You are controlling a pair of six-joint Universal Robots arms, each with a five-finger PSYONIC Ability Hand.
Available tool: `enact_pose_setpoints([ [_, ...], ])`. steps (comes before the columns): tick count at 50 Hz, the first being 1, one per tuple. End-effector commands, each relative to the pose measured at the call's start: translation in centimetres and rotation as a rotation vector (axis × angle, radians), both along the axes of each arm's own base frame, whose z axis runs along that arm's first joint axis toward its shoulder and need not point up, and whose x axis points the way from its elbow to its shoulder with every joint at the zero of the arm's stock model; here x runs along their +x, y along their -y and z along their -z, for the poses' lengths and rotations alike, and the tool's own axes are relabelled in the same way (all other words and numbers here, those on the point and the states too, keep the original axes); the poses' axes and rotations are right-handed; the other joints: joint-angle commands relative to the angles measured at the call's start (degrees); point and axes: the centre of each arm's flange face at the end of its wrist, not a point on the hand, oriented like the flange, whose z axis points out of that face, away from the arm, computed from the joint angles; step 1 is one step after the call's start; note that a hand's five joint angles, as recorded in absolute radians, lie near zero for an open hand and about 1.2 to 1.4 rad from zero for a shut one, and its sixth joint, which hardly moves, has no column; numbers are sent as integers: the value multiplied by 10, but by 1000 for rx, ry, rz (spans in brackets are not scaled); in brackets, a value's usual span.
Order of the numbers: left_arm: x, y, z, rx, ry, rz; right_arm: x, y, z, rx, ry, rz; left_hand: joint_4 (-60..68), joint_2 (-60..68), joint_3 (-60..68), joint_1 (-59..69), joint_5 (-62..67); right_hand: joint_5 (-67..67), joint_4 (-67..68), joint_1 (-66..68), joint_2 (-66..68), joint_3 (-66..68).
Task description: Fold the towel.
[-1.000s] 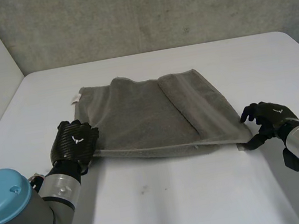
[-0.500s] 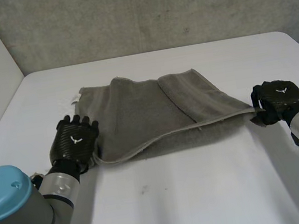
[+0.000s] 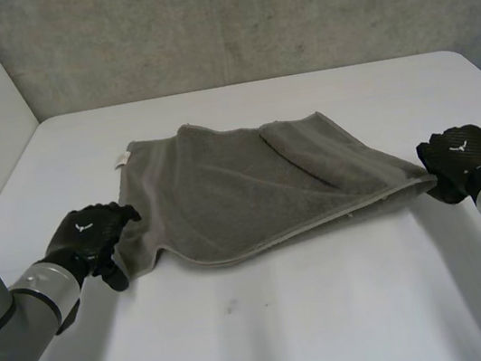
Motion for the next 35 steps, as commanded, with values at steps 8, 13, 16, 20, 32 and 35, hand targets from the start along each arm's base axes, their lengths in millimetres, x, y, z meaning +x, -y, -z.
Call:
enact_pose_setpoints([
  [8, -30, -16, 8, 47, -116, 31, -8, 7, -9, -39, -9, 9, 59, 59, 59, 60, 59, 141, 118, 254, 125, 122],
  [13, -42, -14, 14, -3, -88, -1, -9, 7, -12, -43, -8, 11, 78, 78, 78, 78, 77, 141, 118, 254, 125, 122],
  [16, -49, -13, 21, -15, -71, -20, -9, 5, -11, -35, -8, 9, 89, 90, 89, 90, 89, 141, 118, 254, 125, 122],
  [20, -52, -10, 29, -4, -53, -30, -9, 4, -9, -27, -8, 9, 113, 113, 113, 113, 112, 141, 118, 254, 125, 122],
  [32, -61, 10, 38, -65, -54, -25, -9, 4, -10, -28, -4, 12, 373, 373, 373, 374, 373, 141, 118, 254, 125, 122],
  [35, -61, 12, 36, -83, -58, -27, -10, 4, -10, -30, -7, 19, 591, 591, 591, 591, 590, 141, 118, 254, 125, 122],
])
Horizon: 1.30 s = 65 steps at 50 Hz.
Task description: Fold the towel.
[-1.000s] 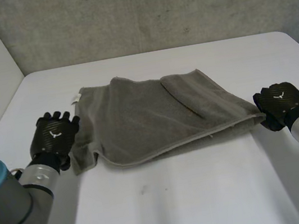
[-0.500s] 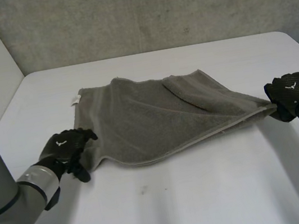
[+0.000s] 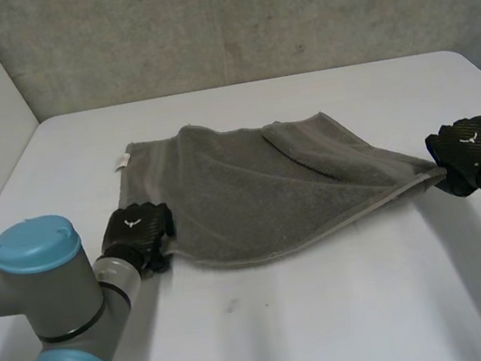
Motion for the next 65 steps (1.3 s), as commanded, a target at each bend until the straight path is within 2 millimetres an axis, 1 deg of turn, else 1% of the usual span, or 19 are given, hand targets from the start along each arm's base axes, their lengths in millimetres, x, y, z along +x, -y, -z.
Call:
enact_pose_setpoints([
  [1, -4, 12, 0, -56, -15, 0, -1, 1, 0, -2, -5, 9, 390, 388, 390, 384, 391, 140, 117, 254, 125, 122],
  [5, -1, 9, -13, -92, -6, -2, -1, -2, -14, -27, -6, 9, 390, 388, 390, 384, 391, 140, 117, 254, 125, 122],
  [7, 6, -2, -35, -152, 28, 6, -1, -4, -23, -46, -7, 9, 390, 388, 390, 384, 391, 140, 117, 254, 125, 122],
  [14, 22, -37, -66, -268, 233, 65, 0, -22, -54, -13, -38, -16, 390, 388, 390, 384, 391, 140, 117, 254, 125, 122],
  [16, 28, -49, -76, -303, 309, 83, 1, -38, -71, 16, -89, -54, 390, 388, 390, 384, 391, 140, 117, 254, 125, 122],
  [20, 42, -78, -100, -359, 454, 115, -1, -54, -84, 43, -165, -86, 390, 388, 390, 384, 391, 140, 117, 254, 125, 122],
  [25, 51, -101, -124, -382, 501, 133, -4, -86, -105, 64, -321, -130, 390, 388, 390, 384, 391, 140, 117, 254, 125, 122],
  [27, 53, -107, -129, -373, 505, 139, -5, -106, -114, 93, -417, -170, 390, 388, 390, 384, 391, 140, 117, 254, 125, 122],
  [34, 57, -118, -125, -304, 526, 169, -3, -124, -119, 122, -509, -233, 390, 388, 390, 384, 391, 140, 117, 254, 125, 122],
  [39, 53, -103, -116, -302, 524, 160, -3, -116, -108, 161, -505, -237, 390, 388, 390, 384, 391, 140, 117, 254, 125, 122],
  [44, 49, -58, -92, -292, 529, 123, 3, -95, -80, 234, -515, -265, 390, 388, 390, 384, 391, 140, 117, 254, 125, 122],
  [47, 46, -46, -86, -288, 530, 119, 11, -81, -65, 248, -544, -264, 390, 388, 390, 384, 391, 140, 117, 254, 125, 122],
  [49, 39, -20, -72, -268, 535, 131, 14, -71, -57, 259, -559, -249, 390, 388, 390, 384, 391, 140, 117, 254, 125, 122],
  [50, 38, -20, -72, -268, 535, 131, 18, -61, -51, 257, -569, -232, 390, 388, 390, 384, 391, 140, 117, 254, 125, 122],
  [54, 24, 18, -61, -276, 529, 142, 29, -24, -43, 202, -570, -176, 390, 388, 390, 384, 391, 140, 117, 254, 125, 122],
  [55, 18, 31, -58, -283, 524, 146, 29, -24, -43, 202, -570, -176, 390, 388, 390, 384, 391, 140, 117, 254, 125, 122],
  [59, 9, 53, -52, -306, 516, 153, 43, 18, -35, 104, -504, -142, 390, 388, 390, 384, 391, 140, 117, 254, 125, 122],
  [63, -1, 79, -45, -336, 509, 145, 58, 39, -28, 26, -473, -142, 390, 388, 390, 384, 391, 140, 117, 254, 125, 122],
  [65, -1, 79, -45, -336, 509, 145, 68, 56, -19, -52, -465, -141, 390, 388, 390, 384, 391, 140, 117, 254, 125, 122],
])
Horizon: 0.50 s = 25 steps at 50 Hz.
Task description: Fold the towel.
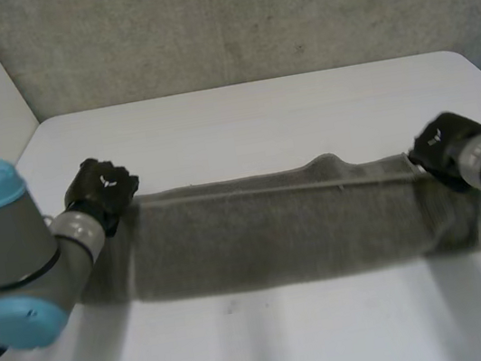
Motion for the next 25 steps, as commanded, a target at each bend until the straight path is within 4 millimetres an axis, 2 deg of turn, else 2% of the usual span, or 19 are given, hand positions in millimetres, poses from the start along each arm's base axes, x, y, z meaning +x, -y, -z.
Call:
enact_pose_setpoints([
  [1, -15, 37, 10, -45, -15, 8, 26, 46, 16, -166, 70, -30, 102, 102, 103, 111, 104, 133, 116, 254, 125, 120],
  [2, -18, 47, 13, -62, -19, 7, 29, 54, 20, -201, 81, -30, 102, 102, 103, 111, 104, 133, 116, 254, 125, 120],
  [3, -18, 47, 13, -62, -19, 7, 31, 63, 26, -236, 85, -33, 102, 102, 103, 111, 104, 133, 116, 254, 125, 120],
  [8, -25, 69, 25, -92, -28, 1, 38, 81, 41, -310, 103, -46, 102, 102, 103, 111, 104, 133, 116, 254, 125, 120],
  [15, -29, 78, 36, -91, -28, 4, 43, 91, 65, -309, 113, -70, 102, 102, 103, 111, 104, 133, 116, 254, 125, 120],
  [16, -29, 78, 39, -89, -26, 4, 45, 92, 70, -302, 117, -73, 102, 102, 103, 111, 104, -3, -20, 118, -11, -16],
  [17, -29, 78, 39, -89, -26, 4, 45, 92, 70, -302, 117, -73, 102, 102, 103, 111, 104, -4, -22, 117, -13, -18],
  [18, -29, 79, 39, -93, -28, 2, 45, 92, 74, -299, 114, -67, 8, 7, 8, 17, 10, -364, -382, -243, -372, -377],
  [19, -29, 79, 39, -93, -28, 2, 46, 92, 76, -297, 112, -65, 7, 6, 8, 16, 9, -567, -584, -446, -575, -580],
  [20, -29, 80, 38, -103, -31, -4, 46, 92, 76, -297, 112, -65, -310, -310, -309, -301, -308, -567, -584, -446, -575, -580],
  [21, -28, 81, 37, -116, -32, -19, 45, 93, 76, -301, 117, -58, -563, -563, -562, -554, -561, -567, -584, -446, -575, -580],
  [25, -25, 83, 31, -142, -35, -57, 46, 95, 63, -340, 136, -45, -596, -596, -595, -587, -594, -567, -584, -446, -575, -580],
])
